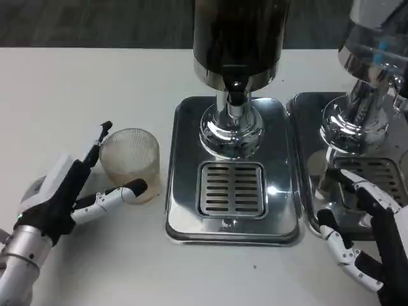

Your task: Grasp the cup under the faucet to collect the drink, then remove the cup.

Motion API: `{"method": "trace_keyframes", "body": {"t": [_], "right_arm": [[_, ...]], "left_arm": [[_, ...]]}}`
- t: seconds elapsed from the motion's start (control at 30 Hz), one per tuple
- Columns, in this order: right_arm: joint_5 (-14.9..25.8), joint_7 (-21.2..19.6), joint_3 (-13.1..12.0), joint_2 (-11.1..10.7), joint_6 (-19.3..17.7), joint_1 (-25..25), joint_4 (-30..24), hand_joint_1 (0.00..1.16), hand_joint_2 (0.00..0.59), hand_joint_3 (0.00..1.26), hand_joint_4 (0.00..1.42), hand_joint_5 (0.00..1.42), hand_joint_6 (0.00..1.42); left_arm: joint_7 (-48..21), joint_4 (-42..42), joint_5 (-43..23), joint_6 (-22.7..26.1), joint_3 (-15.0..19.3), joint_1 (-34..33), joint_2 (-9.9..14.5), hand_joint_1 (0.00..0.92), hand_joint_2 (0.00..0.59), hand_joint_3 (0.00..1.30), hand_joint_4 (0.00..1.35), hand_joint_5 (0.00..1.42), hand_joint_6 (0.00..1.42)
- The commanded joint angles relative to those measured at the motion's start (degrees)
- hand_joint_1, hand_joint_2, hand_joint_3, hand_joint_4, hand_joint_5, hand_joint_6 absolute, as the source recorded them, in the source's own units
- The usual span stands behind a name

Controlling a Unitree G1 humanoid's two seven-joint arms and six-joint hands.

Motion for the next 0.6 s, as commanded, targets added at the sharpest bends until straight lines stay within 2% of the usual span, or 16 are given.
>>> {"method": "trace_keyframes", "body": {"t": [0.03,0.37,0.6], "right_arm": [[0.18,-0.28,-0.28,0.38,-0.61,0.89,-1.17,0.37,0.41,0.27,0.26,0.29,0.41],[0.49,-0.24,-0.5,0.52,-0.47,1.59,-1.67,0.38,0.421,0.27,0.26,0.29,0.41],[0.86,-0.25,-0.67,0.81,-0.65,1.77,-1.65,0.38,0.427,0.27,0.26,0.29,0.41]], "left_arm": [[-0.4,0.65,-0.37,0.95,-0.64,-1.22,-0.36,0.113,0.019,0.0,0.0,0.1,0.1],[0.86,-0.16,0.98,3.2,-1.99,-1.52,-0.72,0.106,0.017,0.0,0.0,0.1,0.1],[6.9,-3.27,4.81,9.02,-4.22,-0.84,-1.69,0.131,0.025,0.02,0.03,0.16,0.14]]}}
